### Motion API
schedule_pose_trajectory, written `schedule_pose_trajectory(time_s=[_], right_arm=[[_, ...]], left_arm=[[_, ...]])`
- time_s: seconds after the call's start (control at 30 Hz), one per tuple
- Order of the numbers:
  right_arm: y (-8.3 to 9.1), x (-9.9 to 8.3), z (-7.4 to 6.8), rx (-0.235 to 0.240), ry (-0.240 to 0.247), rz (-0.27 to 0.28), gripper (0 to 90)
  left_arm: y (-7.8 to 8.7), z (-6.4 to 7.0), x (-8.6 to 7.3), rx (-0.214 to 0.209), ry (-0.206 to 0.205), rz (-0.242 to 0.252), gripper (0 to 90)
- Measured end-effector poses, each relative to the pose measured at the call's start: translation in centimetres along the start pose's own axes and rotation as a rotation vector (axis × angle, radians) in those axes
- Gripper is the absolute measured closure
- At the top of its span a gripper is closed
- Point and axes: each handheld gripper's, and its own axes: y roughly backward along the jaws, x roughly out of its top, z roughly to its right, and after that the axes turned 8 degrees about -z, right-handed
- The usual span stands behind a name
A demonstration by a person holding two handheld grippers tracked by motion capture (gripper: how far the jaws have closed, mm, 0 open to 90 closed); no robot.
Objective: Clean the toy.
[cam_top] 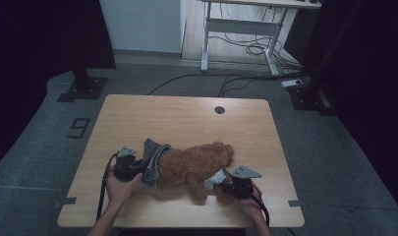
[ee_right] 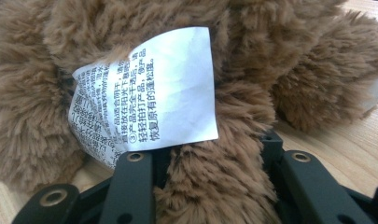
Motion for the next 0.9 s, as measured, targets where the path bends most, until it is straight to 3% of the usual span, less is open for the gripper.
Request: schedule_pose_trajectory(time_s=[0.17, 0.3, 0.4, 0.6, 0.77, 0.83, 0.9], right_arm=[[0.0, -0.1, 0.1, -0.005, -0.008, -0.006, 61.0], [0.0, -0.1, 0.1, -0.004, -0.012, -0.006, 61.0], [-0.1, -0.1, 0.1, -0.004, -0.015, -0.006, 61.0], [-0.1, -0.1, 0.1, -0.002, -0.023, -0.005, 61.0], [-0.1, -0.1, 0.2, 0.003, -0.024, -0.003, 61.0], [-0.1, -0.1, 0.1, 0.002, -0.023, -0.004, 61.0], [-0.1, -0.1, 0.2, 0.004, -0.027, -0.003, 61.0]], left_arm=[[1.9, 1.0, 1.6, -0.027, -0.019, 0.074, 76.7], [3.8, 3.8, 3.8, -0.079, -0.076, 0.144, 76.5], [4.1, 6.1, 5.2, -0.115, -0.121, 0.164, 76.5], [1.7, 12.4, 7.2, -0.193, -0.238, 0.128, 76.2], [-0.9, 16.1, 8.9, -0.250, -0.277, 0.105, 76.3], [-1.6, 17.4, 9.6, -0.248, -0.299, 0.098, 76.4], [-2.4, 18.4, 10.1, -0.215, -0.319, 0.084, 76.4]])
